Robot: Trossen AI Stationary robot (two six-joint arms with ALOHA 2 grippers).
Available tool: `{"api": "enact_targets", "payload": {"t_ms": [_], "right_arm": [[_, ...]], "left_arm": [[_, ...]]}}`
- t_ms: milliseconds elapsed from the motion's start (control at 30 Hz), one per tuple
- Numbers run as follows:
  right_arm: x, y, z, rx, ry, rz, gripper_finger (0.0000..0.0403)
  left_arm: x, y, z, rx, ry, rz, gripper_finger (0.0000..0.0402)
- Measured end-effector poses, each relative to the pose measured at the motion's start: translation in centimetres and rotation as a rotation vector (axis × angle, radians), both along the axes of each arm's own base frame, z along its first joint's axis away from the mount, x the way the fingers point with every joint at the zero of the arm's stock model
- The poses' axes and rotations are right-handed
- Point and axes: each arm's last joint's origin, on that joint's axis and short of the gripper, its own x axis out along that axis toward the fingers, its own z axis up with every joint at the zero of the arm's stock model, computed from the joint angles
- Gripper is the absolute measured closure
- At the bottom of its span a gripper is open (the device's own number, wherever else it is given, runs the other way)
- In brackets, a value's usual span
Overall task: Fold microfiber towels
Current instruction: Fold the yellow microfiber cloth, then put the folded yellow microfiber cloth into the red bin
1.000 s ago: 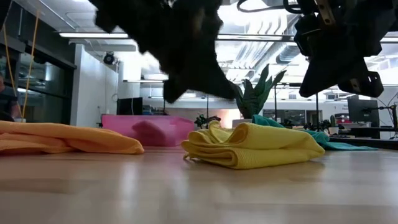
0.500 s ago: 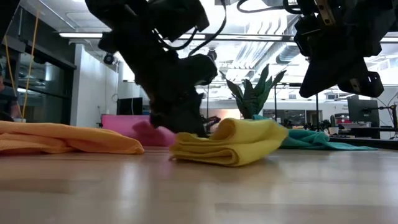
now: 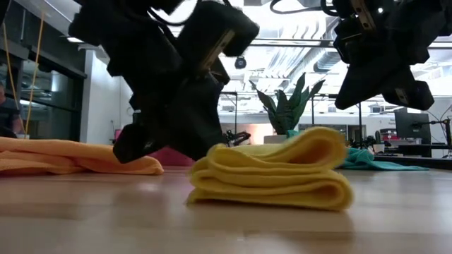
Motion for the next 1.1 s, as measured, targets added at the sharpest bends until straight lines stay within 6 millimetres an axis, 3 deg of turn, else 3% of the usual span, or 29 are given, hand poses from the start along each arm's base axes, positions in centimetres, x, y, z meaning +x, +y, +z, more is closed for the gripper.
{"api": "enact_targets", "payload": {"t_ms": [200, 467, 567, 700, 867, 1100], "right_arm": [[0.0, 0.0, 0.0, 0.001, 0.000, 0.000, 0.0403], [0.0, 0.0, 0.0, -0.004, 0.001, 0.007, 0.0403], [0.0, 0.0, 0.0, -0.005, 0.003, 0.007, 0.0403], [0.0, 0.0, 0.0, -0.004, 0.004, 0.008, 0.0403], [0.0, 0.0, 0.0, 0.000, 0.005, 0.012, 0.0403], [0.0, 0.0, 0.0, 0.000, 0.007, 0.013, 0.0403]], "left_arm": [[0.2, 1.2, 1.2, 0.007, -0.026, 0.012, 0.0402], [-1.5, 3.4, 6.8, 0.143, -0.057, -0.098, 0.0401], [-2.1, 3.1, 7.6, 0.206, -0.055, -0.130, 0.0395], [-2.9, 2.0, 6.8, 0.194, -0.036, -0.141, 0.0360], [-3.6, 1.0, 4.8, 0.103, -0.042, -0.091, 0.0286], [-4.0, 1.7, 3.5, -0.015, -0.119, 0.029, 0.0179]]}}
